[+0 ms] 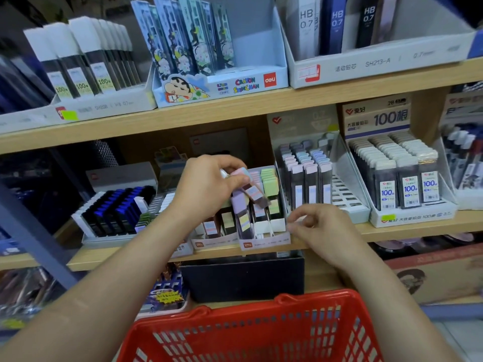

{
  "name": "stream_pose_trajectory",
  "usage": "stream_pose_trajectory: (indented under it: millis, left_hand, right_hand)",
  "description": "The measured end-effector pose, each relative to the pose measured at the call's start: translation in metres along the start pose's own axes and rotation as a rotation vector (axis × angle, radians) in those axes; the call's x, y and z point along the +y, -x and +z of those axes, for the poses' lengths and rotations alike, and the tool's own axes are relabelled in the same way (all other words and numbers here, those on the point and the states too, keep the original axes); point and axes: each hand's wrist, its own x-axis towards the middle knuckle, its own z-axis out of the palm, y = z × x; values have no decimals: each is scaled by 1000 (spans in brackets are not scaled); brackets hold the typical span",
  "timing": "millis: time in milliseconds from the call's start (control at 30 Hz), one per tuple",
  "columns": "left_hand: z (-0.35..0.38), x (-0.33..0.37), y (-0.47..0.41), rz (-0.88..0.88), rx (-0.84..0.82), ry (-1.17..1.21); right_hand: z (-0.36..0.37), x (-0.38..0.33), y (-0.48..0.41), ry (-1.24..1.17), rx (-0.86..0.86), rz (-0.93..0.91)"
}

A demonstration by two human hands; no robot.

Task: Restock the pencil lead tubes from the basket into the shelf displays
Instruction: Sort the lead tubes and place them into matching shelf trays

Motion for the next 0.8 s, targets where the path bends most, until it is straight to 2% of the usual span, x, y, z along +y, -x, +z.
stream_pose_trajectory:
  millis: [100, 167, 433, 667, 800]
  left_hand:
    - [5, -1, 1, 44, -44, -89]
    - [9, -3, -1, 86, -75, -160]
    - [26, -4, -1, 292, -149, -450]
    - [38, 1, -4, 319, -28, -512]
    - [24, -3, 0, 296, -74, -567]
  right_hand:
    - [7, 2, 1, 166, -109, -8]
    - [11, 3, 0, 212, -124, -19]
    - [24, 6, 0, 189, 45, -66]
    - [22, 8, 0, 230, 74, -99]
    - [15, -3, -2, 140, 109, -171]
